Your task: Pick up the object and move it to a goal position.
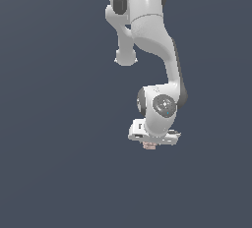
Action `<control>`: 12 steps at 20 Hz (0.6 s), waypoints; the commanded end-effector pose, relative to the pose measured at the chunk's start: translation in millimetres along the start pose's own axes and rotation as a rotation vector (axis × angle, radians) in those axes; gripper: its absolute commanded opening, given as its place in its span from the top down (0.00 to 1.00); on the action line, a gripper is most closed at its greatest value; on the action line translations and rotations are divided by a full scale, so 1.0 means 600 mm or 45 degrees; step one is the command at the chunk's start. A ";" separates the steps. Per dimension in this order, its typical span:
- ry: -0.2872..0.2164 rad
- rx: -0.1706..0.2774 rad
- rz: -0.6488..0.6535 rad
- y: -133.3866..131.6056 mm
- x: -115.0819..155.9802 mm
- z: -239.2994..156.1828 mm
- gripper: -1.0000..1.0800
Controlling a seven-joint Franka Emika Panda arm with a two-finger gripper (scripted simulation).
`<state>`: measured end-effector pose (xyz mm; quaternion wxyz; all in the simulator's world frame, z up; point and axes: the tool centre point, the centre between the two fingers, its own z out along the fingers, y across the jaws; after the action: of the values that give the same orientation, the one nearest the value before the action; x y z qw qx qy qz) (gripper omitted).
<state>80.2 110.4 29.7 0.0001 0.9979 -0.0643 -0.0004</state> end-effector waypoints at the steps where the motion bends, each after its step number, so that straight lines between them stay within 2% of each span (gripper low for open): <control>1: 0.001 0.000 0.000 0.000 0.001 0.000 1.00; 12: 0.001 0.000 0.000 -0.003 0.001 -0.006 1.00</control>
<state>80.6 110.9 31.0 0.0002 0.9979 -0.0645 -0.0005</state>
